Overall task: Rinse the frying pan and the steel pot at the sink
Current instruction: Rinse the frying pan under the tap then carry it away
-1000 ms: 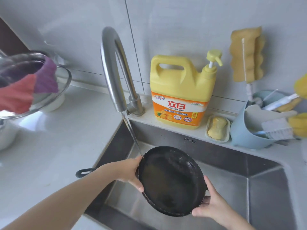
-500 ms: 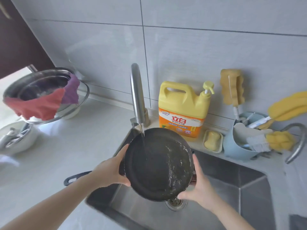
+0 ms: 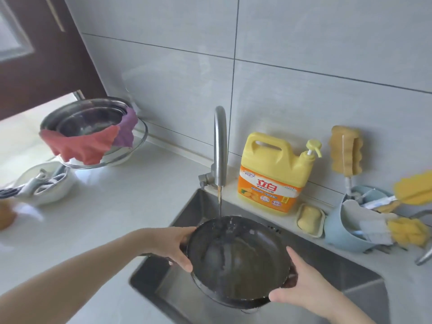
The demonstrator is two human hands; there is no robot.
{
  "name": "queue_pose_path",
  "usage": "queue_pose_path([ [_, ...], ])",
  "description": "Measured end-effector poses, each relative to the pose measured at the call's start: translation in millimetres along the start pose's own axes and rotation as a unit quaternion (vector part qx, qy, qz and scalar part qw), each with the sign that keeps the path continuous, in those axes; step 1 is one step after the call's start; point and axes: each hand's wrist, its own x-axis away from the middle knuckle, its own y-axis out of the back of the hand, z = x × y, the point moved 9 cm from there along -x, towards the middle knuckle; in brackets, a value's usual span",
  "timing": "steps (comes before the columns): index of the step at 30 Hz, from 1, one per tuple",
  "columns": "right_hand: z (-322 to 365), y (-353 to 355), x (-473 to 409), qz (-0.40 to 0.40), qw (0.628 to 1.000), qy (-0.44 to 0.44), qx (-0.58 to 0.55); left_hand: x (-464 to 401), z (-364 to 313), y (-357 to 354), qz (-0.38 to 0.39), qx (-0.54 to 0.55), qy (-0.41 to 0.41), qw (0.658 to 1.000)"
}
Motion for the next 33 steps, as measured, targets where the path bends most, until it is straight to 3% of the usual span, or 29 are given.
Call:
queue_pose_path([
  [3, -26, -50, -10, 0.012, 0.998, -0.002, -0.058, 8, 4, 18, -0.008, -0.094, 0.036, 0.995],
  [5, -34, -76, -19, 0.017, 0.995, 0.009, -0.100, 12, 5, 32, -0.057, -0.185, 0.060, 0.979],
  [9, -39, -83, -34, -0.048, 0.988, 0.035, -0.143, 14, -2, 44, -0.165, -0.317, 0.071, 0.931],
  [19, -12, 3, -22, -0.134, 0.986, 0.090, 0.041, -11, 6, 4, -0.276, -0.214, 0.024, 0.937],
  [27, 2, 17, -7, -0.191, 0.963, 0.169, 0.092, -5, -2, 2, -0.375, -0.218, -0.008, 0.901],
  [33, -23, 5, -14, -0.171, 0.975, 0.110, 0.086, -13, 6, -9, -0.303, -0.241, 0.016, 0.922],
])
